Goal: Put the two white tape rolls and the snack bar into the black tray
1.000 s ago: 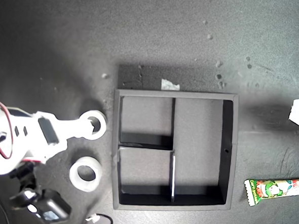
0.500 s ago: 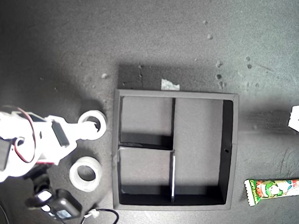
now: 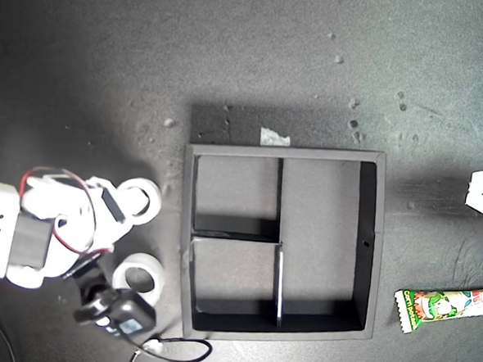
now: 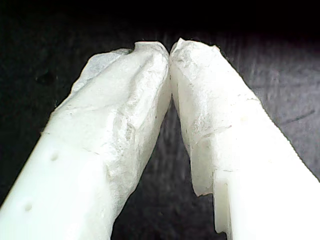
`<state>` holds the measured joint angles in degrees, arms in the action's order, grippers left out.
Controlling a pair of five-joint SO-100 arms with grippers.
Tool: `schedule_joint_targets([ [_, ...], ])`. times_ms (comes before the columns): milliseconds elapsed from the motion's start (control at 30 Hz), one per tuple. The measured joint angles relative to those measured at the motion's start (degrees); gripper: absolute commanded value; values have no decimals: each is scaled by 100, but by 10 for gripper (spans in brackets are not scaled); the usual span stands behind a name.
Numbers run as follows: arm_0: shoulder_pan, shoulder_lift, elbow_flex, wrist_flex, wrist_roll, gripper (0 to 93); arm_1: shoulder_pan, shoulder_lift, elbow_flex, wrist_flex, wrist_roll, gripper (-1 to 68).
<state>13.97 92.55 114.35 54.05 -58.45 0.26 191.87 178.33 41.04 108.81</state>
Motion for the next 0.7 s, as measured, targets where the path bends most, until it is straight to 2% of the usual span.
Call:
schedule_joint_targets([
  [167,-123,-18,-686,729,53,1,185,0,0,325,1195,-6],
  [267,-105,-18,-1327,1310,246,1,413,-9,0,193,940,-6],
  [333,-105,-18,-1802,1626,422,1,624,-9,0,-237,105,-6],
  [467,-53,-88,-2979,2101,721,1,598,-9,-220,-896,-2417,-6],
  [567,123,-475,-4069,2399,870,1,352,-44,-571,-976,-4395,-6],
  [700,360,-1336,-5616,2927,870,1,-114,-62,-1468,-536,-6240,-6],
])
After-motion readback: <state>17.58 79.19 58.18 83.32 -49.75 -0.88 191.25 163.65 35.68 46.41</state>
